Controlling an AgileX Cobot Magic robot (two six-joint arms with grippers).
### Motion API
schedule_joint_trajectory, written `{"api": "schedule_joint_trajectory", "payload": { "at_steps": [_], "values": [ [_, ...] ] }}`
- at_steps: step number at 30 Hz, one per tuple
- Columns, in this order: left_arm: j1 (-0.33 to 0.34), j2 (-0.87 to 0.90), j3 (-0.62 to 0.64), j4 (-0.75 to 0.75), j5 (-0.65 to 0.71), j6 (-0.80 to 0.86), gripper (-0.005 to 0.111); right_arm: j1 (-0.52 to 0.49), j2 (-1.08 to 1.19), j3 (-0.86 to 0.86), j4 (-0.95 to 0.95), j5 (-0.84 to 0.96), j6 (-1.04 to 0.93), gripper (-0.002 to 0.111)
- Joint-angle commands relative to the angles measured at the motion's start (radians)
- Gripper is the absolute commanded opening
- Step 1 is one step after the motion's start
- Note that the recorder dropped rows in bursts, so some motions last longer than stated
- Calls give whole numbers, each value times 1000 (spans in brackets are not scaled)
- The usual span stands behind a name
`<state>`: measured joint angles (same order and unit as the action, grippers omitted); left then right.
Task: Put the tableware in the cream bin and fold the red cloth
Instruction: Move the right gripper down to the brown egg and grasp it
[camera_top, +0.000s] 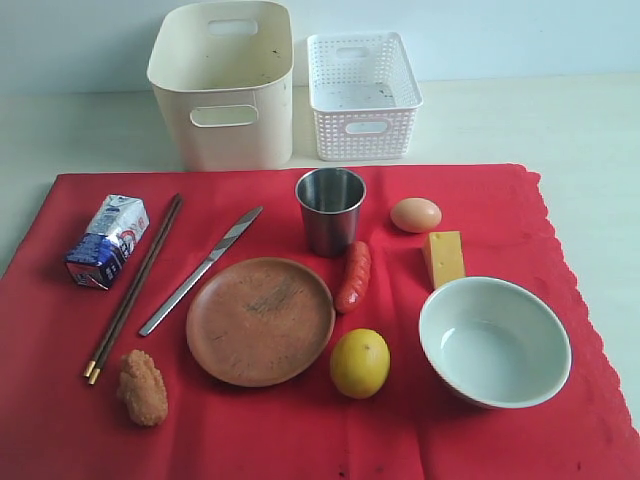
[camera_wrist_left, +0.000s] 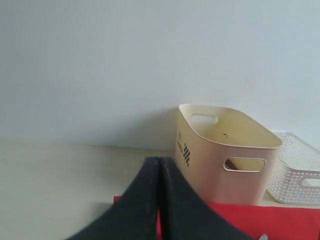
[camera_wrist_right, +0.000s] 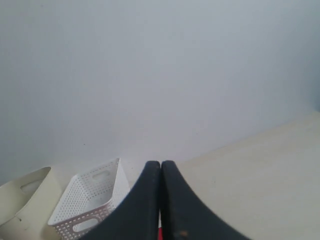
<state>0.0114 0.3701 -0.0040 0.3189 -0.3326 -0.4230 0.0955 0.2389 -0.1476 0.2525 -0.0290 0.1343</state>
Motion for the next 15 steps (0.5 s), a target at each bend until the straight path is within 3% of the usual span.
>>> {"api": "schedule_joint_trajectory", "payload": {
  "at_steps": [1,8,15],
  "values": [
    [2,-104,4,1,106,-7,1,28,317,-165,-2,74,-18,0],
    [2,-151,4,1,181,-7,1,198,832,-427,0,215,-144,3],
    [2,-151,4,1,189,-7,1,331,1161,-591,-2,218,-287,37]
  ]
}}
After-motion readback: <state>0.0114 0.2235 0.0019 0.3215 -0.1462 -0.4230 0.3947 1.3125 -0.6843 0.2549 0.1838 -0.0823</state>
